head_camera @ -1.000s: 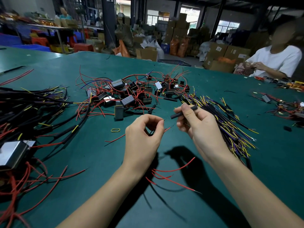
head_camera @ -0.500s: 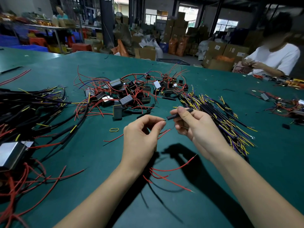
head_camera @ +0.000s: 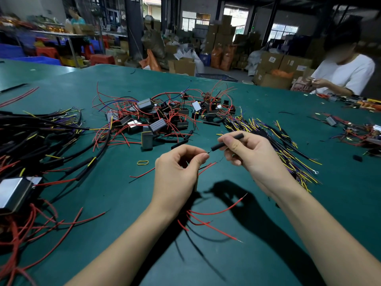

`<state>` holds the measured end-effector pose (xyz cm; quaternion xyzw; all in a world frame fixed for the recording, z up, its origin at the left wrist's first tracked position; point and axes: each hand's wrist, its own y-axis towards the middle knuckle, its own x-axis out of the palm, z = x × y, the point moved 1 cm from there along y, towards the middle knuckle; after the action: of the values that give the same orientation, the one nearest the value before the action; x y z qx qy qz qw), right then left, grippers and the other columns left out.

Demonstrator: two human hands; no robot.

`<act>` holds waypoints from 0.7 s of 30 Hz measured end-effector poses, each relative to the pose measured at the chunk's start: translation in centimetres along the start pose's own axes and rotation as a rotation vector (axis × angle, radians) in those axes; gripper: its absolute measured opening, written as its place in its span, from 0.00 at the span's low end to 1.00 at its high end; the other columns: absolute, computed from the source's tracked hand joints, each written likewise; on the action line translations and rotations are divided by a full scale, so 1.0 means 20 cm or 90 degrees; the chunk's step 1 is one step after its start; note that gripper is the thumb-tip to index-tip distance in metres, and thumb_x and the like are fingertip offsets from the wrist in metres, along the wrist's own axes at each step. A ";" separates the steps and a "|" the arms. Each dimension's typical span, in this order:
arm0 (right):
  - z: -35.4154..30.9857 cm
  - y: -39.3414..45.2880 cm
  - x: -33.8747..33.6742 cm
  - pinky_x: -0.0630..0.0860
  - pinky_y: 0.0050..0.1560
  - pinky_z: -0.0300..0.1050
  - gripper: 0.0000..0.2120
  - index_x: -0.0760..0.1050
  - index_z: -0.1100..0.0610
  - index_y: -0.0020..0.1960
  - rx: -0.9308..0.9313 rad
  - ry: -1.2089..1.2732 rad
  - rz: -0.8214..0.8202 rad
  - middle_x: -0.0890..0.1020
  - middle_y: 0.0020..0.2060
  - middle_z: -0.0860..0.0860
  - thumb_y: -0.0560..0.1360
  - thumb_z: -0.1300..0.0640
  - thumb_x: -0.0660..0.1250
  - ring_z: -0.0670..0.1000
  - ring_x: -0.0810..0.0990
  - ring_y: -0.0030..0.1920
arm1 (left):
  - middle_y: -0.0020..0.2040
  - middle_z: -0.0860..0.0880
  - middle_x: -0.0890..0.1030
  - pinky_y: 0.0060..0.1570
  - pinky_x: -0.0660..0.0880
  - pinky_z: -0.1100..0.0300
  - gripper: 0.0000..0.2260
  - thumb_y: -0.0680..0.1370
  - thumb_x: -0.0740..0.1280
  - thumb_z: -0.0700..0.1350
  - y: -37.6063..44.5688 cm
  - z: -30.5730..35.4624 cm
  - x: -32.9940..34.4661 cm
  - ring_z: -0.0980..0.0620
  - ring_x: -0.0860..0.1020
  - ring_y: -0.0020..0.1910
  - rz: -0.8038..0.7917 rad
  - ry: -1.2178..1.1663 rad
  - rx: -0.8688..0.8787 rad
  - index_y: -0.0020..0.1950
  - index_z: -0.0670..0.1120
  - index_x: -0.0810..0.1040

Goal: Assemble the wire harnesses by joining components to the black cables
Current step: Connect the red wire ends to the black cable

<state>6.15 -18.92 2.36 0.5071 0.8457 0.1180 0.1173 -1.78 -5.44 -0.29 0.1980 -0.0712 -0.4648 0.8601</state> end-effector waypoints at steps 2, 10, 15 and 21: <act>-0.01 0.00 0.00 0.65 0.28 0.33 0.08 0.80 0.58 0.44 -0.001 -0.006 0.005 0.81 0.33 0.48 0.72 0.54 0.67 0.45 0.73 0.31 | 0.34 0.52 0.83 0.43 0.77 0.54 0.09 0.73 0.72 0.39 0.00 0.00 0.00 0.47 0.81 0.38 -0.001 0.000 0.001 0.37 0.52 0.81; -0.02 0.00 -0.01 0.65 0.29 0.34 0.07 0.79 0.59 0.44 -0.009 -0.028 0.023 0.81 0.35 0.52 0.77 0.60 0.64 0.46 0.72 0.32 | 0.34 0.51 0.83 0.40 0.76 0.56 0.09 0.74 0.71 0.40 0.00 0.00 0.00 0.46 0.80 0.37 0.007 -0.001 0.003 0.37 0.52 0.80; -0.02 0.00 -0.01 0.65 0.29 0.34 0.06 0.79 0.59 0.44 -0.015 -0.033 0.016 0.81 0.37 0.55 0.77 0.61 0.64 0.46 0.73 0.32 | 0.33 0.52 0.82 0.37 0.74 0.60 0.09 0.74 0.71 0.40 0.00 0.00 0.00 0.55 0.77 0.33 0.007 0.001 0.009 0.36 0.52 0.79; 0.00 0.00 -0.01 0.66 0.30 0.34 0.06 0.79 0.57 0.44 -0.004 -0.010 0.008 0.81 0.36 0.51 0.77 0.59 0.64 0.46 0.73 0.33 | 0.33 0.53 0.81 0.36 0.73 0.63 0.08 0.75 0.71 0.41 0.00 0.00 -0.01 0.57 0.75 0.32 0.004 -0.001 0.012 0.37 0.51 0.80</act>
<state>6.18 -19.10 2.41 0.5132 0.8410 0.1172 0.1251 -1.89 -5.38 -0.31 0.2052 -0.0767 -0.4616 0.8596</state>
